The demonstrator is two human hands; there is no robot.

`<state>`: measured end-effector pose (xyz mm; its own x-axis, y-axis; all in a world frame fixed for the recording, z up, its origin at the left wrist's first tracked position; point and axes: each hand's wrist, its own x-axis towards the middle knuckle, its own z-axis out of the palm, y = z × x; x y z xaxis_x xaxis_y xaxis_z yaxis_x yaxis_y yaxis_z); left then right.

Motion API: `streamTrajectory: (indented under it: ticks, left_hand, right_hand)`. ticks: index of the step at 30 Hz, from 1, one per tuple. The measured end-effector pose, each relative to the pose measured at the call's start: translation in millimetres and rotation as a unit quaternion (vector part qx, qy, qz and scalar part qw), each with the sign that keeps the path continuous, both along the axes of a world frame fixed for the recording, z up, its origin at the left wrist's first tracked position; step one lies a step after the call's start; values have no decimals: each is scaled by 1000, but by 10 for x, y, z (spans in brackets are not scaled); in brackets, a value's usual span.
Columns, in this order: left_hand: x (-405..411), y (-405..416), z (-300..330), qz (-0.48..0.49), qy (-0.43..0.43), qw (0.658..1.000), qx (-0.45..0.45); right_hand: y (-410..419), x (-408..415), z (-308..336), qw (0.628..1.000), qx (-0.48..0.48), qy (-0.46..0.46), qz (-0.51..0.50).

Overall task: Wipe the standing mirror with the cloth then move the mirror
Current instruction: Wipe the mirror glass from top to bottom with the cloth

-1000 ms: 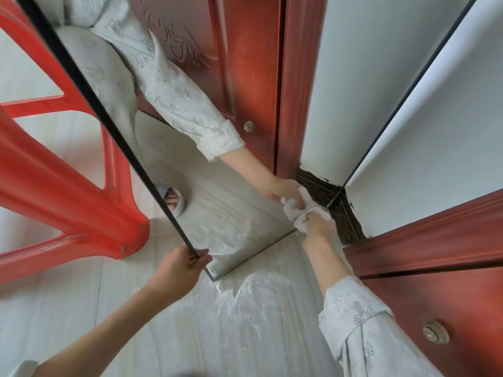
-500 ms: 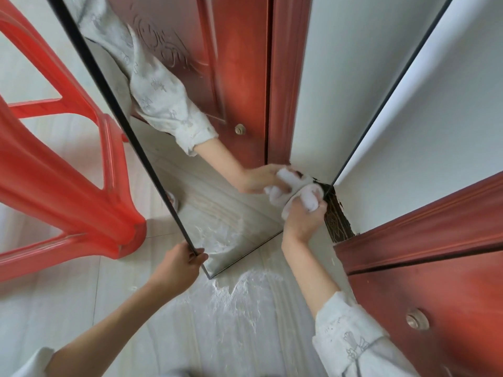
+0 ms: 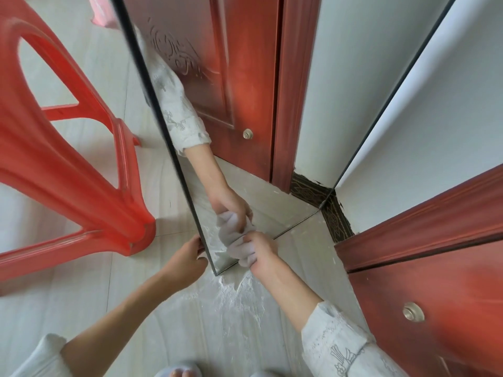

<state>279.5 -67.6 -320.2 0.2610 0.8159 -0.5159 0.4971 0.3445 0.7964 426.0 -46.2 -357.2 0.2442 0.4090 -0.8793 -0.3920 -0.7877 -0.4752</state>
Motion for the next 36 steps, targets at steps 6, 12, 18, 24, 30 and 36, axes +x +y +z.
streamTrajectory:
  ticks: [6, 12, 18, 24, 30, 36]
  left_hand:
    - [-146, -77, 379, 105, -108, 988, 35]
    - [-139, -81, 792, 197, -219, 952, 89]
    - [-192, -83, 806, 184, -254, 947, 74]
    - [-228, -75, 761, 176, -244, 951, 66]
    - [-229, -75, 740, 165, -242, 953, 78]
    - [-248, -176, 818, 131, -195, 969, 77]
  right_hand:
    - [-63, -191, 573, 989, 106, 62, 77]
    - [-154, -289, 1485, 967, 241, 5, 78]
    - [-252, -485, 1734, 929, 342, -105, 95]
    - [-337, -486, 1332, 940, 300, -100, 126]
    - [-301, -460, 784, 966, 202, -106, 124]
    - [-308, -258, 542, 966, 92, -133, 201]
